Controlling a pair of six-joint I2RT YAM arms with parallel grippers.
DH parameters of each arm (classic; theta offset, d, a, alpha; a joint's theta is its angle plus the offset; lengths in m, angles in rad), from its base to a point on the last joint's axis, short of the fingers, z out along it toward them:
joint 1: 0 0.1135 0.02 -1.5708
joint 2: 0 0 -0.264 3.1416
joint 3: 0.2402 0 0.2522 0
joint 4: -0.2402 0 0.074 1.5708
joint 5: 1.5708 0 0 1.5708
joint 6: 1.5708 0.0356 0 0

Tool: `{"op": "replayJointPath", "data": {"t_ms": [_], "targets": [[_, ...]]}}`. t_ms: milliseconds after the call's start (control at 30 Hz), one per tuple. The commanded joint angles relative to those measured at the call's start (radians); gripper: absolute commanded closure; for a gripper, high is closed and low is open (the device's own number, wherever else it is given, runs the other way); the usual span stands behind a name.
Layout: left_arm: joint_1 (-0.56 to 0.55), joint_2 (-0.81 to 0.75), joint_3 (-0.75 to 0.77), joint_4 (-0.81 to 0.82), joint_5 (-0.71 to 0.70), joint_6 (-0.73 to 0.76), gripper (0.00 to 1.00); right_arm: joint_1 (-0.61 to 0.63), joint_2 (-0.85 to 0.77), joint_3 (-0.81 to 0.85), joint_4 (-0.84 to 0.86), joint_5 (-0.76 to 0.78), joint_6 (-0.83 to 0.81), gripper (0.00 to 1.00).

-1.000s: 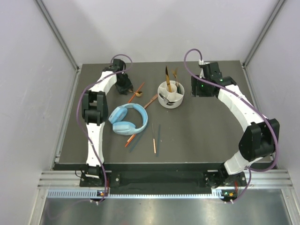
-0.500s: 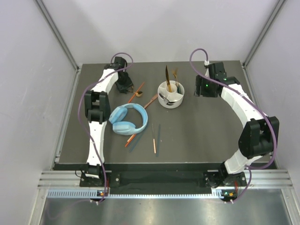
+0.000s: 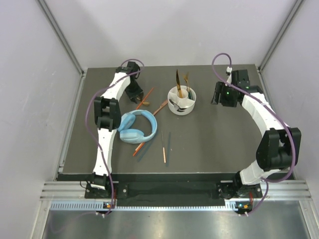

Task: Sort the eating utensils into containers
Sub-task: Pick up the spoon from the center of the board.

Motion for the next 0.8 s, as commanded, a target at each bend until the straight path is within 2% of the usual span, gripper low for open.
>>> {"op": "replayJointPath", "data": {"t_ms": [0,133,200,233,267,467,633,767], "targets": [[-0.005,0.114,0.001,-0.091,-0.018,-0.127,0.62,-0.027,-0.064,-0.035,0.035,-0.059,0.015,0.35],[-0.017,0.102,0.001,-0.093,-0.067,-0.130,0.63,-0.048,-0.075,-0.052,0.049,-0.074,0.016,0.35],[-0.017,0.093,0.001,-0.087,-0.106,-0.122,0.69,-0.053,-0.061,-0.040,0.049,-0.088,0.018,0.35],[-0.016,0.091,0.006,-0.084,-0.110,-0.115,0.92,-0.051,-0.056,-0.037,0.052,-0.094,0.021,0.35],[-0.014,0.088,0.007,-0.071,-0.115,-0.111,1.00,-0.053,-0.050,-0.025,0.054,-0.109,0.021,0.35],[-0.004,0.045,-0.003,-0.012,-0.129,-0.042,1.00,-0.054,-0.013,0.001,0.069,-0.155,0.043,0.37],[0.016,-0.051,-0.062,0.120,-0.124,0.007,1.00,-0.051,-0.024,-0.011,0.071,-0.165,0.052,0.37],[0.058,-0.149,-0.106,0.212,-0.077,-0.009,1.00,-0.051,-0.027,-0.006,0.063,-0.172,0.050,0.38]]}}
